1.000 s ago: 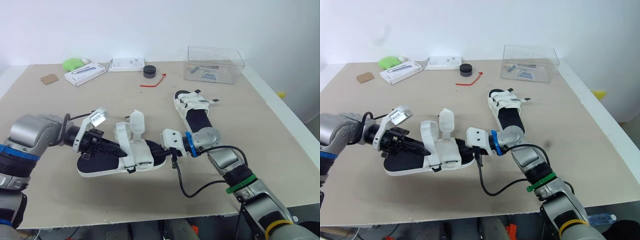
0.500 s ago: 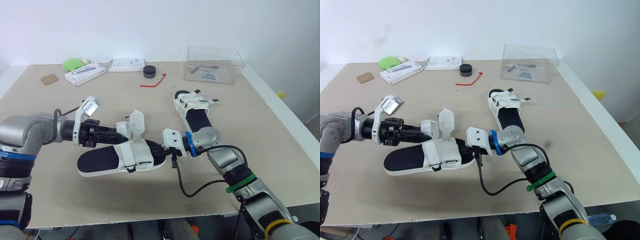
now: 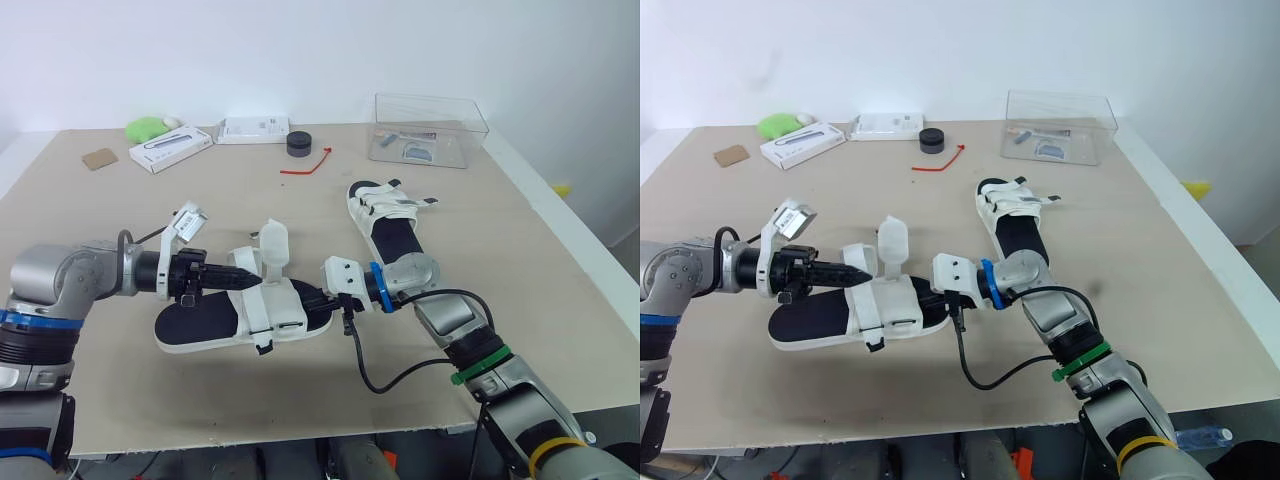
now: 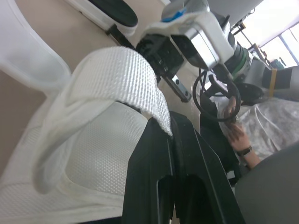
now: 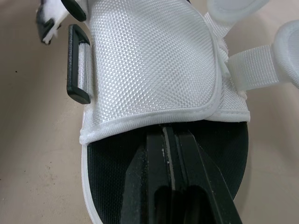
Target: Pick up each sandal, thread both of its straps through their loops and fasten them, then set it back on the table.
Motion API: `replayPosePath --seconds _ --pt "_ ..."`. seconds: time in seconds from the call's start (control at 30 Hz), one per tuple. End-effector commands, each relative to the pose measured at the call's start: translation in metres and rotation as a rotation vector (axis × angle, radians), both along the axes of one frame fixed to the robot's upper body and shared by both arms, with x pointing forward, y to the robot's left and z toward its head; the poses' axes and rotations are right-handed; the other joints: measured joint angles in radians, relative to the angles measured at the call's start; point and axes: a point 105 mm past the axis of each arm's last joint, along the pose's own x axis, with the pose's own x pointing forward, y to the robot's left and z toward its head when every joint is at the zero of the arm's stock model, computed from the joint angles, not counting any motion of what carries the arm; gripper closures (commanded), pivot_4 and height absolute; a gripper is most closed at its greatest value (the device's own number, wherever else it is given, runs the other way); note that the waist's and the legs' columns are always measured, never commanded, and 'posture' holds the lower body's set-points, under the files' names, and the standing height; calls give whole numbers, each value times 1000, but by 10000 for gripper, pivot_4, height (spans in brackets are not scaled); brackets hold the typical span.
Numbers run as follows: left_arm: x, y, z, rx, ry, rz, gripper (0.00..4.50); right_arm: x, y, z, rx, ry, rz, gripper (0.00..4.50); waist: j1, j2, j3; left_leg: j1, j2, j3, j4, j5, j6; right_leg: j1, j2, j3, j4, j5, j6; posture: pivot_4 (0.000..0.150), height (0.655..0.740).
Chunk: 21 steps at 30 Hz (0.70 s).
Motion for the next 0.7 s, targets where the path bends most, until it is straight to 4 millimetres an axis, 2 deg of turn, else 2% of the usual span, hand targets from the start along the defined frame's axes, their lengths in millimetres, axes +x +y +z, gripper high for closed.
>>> replayPosePath --seconds 0.03,0.37,0.47,0.57,0.67,0.7 --pt "-13 -9 2 1 -16 -82 44717 3 -14 -25 -100 46 -54 45000 0 0 0 0 0 0 0 0 0 0 0 0 0 0 0 1500 7400" --pt "-35 -7 -16 53 19 -133 44717 0 -13 -26 -97 48 -50 45000 -1 0 0 1 0 0 0 0 0 0 0 1 0 0 -1 1500 7400" --pt "-33 -3 -22 81 -4 -86 44717 0 -13 -26 -97 50 -48 45000 0 0 0 1 1 0 0 0 0 0 0 1 0 -1 -1 1500 7400" --pt "-32 -2 -20 85 -18 -75 44717 0 -12 -26 -96 53 -46 45000 0 0 0 1 1 0 0 0 0 0 0 0 0 -1 -1 1500 7400" --pt "-35 0 -10 88 -51 -86 36666 2 -11 -24 -95 52 -46 45000 0 0 0 1 1 0 0 0 0 0 0 0 0 -1 -2 1500 7400" --pt "-37 2 -8 98 -58 -93 30322 2 -11 -24 -95 51 -45 45000 0 0 0 1 1 0 0 0 0 0 1 0 0 -1 -2 1500 7400"
